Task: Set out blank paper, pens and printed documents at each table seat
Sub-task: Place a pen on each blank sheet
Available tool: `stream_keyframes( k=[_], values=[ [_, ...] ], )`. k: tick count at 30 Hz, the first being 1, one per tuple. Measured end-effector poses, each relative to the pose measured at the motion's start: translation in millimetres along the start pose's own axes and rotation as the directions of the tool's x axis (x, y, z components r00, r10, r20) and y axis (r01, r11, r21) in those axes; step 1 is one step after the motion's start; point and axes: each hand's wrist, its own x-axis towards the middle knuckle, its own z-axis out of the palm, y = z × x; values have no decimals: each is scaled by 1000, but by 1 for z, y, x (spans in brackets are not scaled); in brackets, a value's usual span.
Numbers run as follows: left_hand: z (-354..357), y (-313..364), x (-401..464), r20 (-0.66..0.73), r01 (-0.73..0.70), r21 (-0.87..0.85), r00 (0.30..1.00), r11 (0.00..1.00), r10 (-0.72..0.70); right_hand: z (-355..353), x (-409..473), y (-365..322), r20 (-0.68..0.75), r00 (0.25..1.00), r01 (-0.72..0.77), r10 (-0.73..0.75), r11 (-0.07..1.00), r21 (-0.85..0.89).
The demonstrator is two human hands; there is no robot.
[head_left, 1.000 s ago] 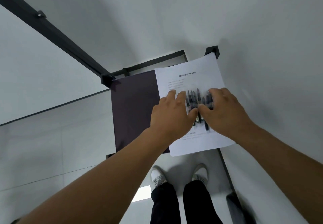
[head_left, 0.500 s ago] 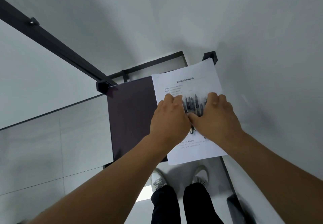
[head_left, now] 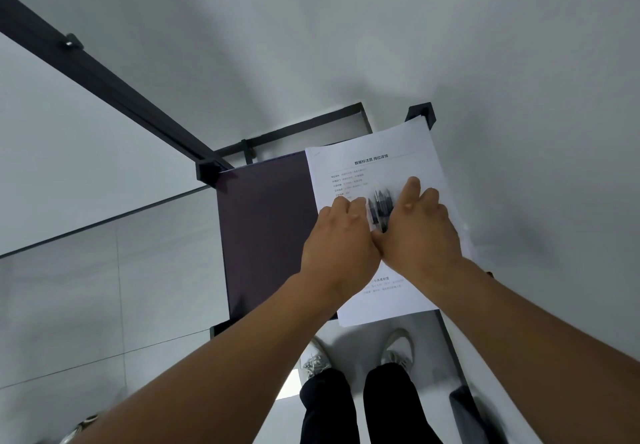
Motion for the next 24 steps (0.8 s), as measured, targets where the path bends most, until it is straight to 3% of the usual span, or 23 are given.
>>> stream_keyframes(
  k=[24],
  values=[
    [1,-21,-9,-61,-27,30,998,999,29,10,10,9,-33,998,49,-49,999,21]
  ],
)
